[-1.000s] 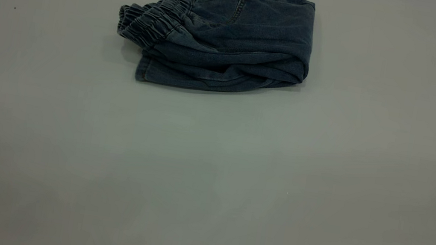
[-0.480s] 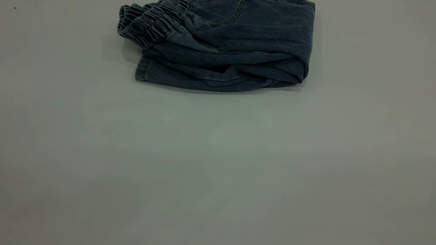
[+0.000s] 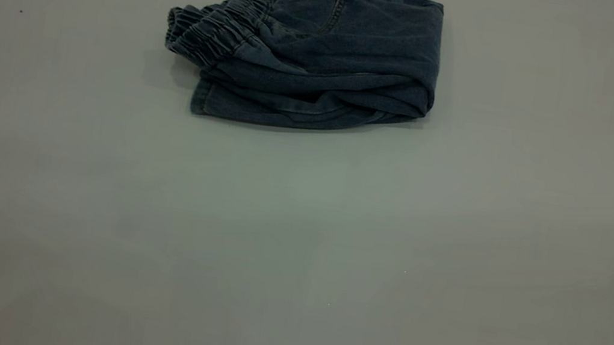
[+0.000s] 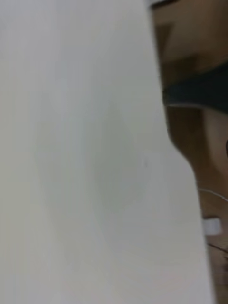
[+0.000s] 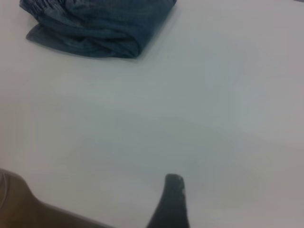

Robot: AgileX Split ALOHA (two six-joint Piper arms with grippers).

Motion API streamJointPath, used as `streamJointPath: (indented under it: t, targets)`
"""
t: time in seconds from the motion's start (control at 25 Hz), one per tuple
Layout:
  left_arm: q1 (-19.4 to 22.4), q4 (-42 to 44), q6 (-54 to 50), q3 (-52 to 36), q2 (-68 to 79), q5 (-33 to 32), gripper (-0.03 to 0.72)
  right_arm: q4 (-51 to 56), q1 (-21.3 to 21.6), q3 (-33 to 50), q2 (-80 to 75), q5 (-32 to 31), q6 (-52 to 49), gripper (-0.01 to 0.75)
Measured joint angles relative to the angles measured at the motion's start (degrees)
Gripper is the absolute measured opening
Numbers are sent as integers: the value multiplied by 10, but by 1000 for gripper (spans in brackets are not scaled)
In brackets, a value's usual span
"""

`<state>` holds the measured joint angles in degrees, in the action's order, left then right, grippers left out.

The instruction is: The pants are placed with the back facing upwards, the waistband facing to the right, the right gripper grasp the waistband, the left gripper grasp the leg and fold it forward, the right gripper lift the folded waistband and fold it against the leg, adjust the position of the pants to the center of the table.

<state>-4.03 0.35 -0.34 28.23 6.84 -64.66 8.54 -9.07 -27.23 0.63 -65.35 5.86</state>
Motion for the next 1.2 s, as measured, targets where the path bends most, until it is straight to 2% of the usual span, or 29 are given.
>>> streamJointPath:
  t: [0.08,0.16,0.44,0.6,1.2]
  targets:
    - [48,2,0,0,-18,0,415,0,1,0,0,0,0,570]
    - [66,3,0,0,-43,0,415,0,7,0,0,0,0,570]
    - [69,3,0,0,-79,0,415,1,89,0,0,0,0,570]
    - [69,3,0,0,-79,0,415,1,118,0,0,0,0,570]
    - [69,3,-1,0,-79,0,415,2,121,0,0,0,0,570]
